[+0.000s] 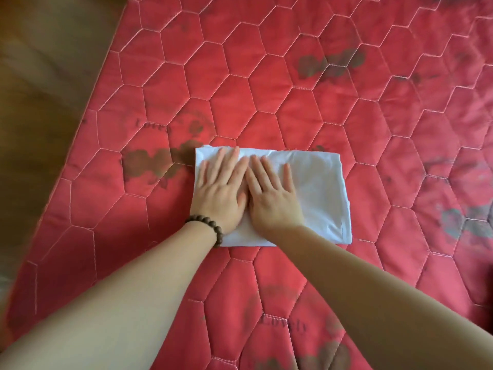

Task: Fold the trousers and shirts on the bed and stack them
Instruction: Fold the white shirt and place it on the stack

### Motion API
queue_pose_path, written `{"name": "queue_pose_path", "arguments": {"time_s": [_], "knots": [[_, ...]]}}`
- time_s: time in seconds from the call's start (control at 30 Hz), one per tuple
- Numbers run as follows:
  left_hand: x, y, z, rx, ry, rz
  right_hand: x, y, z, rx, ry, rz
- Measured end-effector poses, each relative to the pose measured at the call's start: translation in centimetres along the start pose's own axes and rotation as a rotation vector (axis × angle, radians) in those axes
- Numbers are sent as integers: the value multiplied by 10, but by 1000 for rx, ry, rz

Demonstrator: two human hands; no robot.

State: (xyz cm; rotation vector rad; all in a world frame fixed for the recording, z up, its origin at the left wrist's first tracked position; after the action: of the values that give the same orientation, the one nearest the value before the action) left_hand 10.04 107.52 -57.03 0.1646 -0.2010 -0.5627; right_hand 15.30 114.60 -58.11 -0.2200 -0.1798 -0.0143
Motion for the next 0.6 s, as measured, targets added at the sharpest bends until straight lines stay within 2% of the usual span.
{"name": "queue_pose_path", "arguments": {"time_s": [0.13, 0.3, 0.4, 0.53, 0.6], "knots": [[1, -5, -7, 29, 31, 26, 6, 35, -4, -28, 11, -73], [-1, -9, -10, 29, 47, 28, 44, 93, 7, 10, 66, -292], [0, -10, -11, 35, 44, 16, 65, 91, 5, 0, 66, -409], [0, -8, -11, 23, 43, -2, 71, 86, 5, 9, 18, -461], [-1, -8, -10, 24, 35, 8, 63, 81, 16, 60, 50, -457]]}}
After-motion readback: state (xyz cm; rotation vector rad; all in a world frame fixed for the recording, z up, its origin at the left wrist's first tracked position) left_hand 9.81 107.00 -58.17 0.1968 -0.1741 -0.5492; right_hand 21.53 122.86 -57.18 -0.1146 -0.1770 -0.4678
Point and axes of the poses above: each hand's wrist, its own x-axis away from the middle knuckle, its own z-axis out of the back of the hand, y = z × x, the point moved 9 cm from there along -x, towards the middle knuckle, and after that the axes turned 11 degrees about z, right-handed, at the moved point
